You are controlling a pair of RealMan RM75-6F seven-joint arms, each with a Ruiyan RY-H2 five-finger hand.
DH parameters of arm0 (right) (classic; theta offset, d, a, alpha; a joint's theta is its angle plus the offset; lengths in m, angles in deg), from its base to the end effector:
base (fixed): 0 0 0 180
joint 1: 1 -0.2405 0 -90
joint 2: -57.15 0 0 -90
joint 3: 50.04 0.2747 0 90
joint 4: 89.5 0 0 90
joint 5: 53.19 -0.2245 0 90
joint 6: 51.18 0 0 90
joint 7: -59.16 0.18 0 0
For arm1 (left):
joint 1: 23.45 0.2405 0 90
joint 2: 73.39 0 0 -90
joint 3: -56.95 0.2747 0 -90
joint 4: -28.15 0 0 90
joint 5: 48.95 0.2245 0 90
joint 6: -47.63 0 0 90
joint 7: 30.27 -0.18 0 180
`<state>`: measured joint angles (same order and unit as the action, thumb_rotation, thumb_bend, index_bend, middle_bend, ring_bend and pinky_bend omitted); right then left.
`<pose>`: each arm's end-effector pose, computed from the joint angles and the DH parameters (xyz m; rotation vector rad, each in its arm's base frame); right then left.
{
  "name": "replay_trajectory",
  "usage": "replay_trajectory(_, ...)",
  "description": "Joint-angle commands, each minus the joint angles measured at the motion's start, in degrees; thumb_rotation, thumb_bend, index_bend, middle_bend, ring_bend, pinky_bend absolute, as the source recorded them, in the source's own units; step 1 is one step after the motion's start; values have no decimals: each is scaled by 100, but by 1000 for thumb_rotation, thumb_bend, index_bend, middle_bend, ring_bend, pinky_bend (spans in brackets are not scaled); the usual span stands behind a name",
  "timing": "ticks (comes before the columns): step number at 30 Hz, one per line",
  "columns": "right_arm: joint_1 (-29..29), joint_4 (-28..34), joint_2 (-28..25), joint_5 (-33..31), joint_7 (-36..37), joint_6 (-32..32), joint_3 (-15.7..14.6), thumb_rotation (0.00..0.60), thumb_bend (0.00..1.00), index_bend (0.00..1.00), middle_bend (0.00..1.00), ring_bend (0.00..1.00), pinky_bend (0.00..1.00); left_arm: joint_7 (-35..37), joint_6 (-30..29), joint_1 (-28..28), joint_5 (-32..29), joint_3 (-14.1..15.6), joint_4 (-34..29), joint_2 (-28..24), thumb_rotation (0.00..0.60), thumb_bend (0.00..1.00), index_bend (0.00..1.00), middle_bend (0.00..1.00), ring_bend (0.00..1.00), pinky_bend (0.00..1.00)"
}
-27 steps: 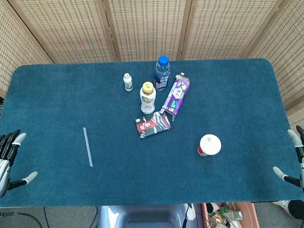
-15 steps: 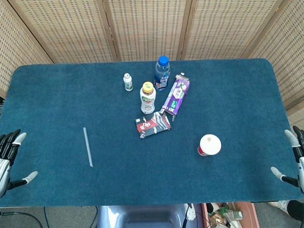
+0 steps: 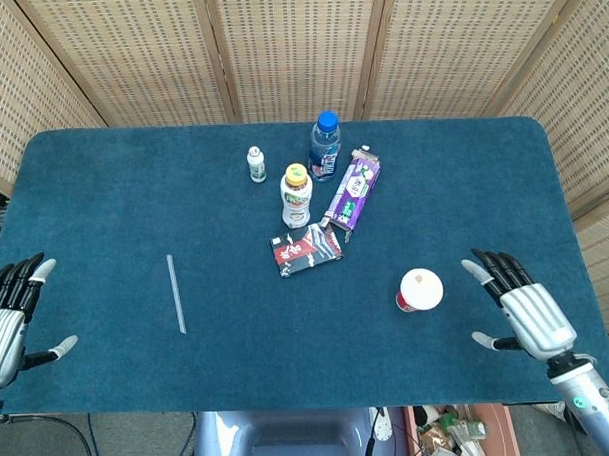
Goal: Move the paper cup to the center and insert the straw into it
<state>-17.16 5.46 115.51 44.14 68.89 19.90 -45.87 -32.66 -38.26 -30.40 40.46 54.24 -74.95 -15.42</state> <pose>-0.2689 -0.2745 0.1332 1.7693 -0.9294 1.0314 -0.2817 0.2260 0.1696 -1.4485 -0.8737 -1.0070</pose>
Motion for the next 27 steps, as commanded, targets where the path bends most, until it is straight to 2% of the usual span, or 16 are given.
replay_trajectory(1,-407,-320,260,-102,-20,-582,83,600,0,0,0,0,0,-69,147,-78,-146,-47,25,45,600,87,0,0,0,0)
replay_trajectory(9,-840,-401,447,-478,-1,-1372,71,600,0,0,0,0,0,-138,365,-183,-412,-125,53,90,600,88,0,0,0,0)
replay_trajectory(15,-1139,-460,617,-723,-389,-1800,123,600,0,0,2,0,0,-166,552,-274,-568,-159,66,115,600,87,0,0,0,0)
replay_trajectory(18,-1244,-504,706,-893,-633,-1944,161,600,0,41,83,19,7,-175,608,-307,-623,-177,72,120,600,87,0,0,0,0)
replay_trajectory(21,-1304,-537,789,-1056,-817,-2018,187,600,0,175,243,148,163,-174,637,-326,-669,-193,77,122,600,88,0,0,0,0)
replay_trajectory(22,-1321,-549,814,-1098,-858,-2035,195,600,5,222,298,204,254,-174,648,-332,-683,-196,80,123,600,88,0,0,0,0)
replay_trajectory(23,-1340,-569,843,-1133,-899,-2048,202,600,25,262,349,258,336,-172,661,-338,-697,-199,83,123,600,88,0,0,0,0)
replay_trajectory(27,-1409,-689,998,-1246,-1016,-2061,237,600,154,422,506,412,503,-165,708,-362,-760,-215,100,125,600,87,0,0,0,0)
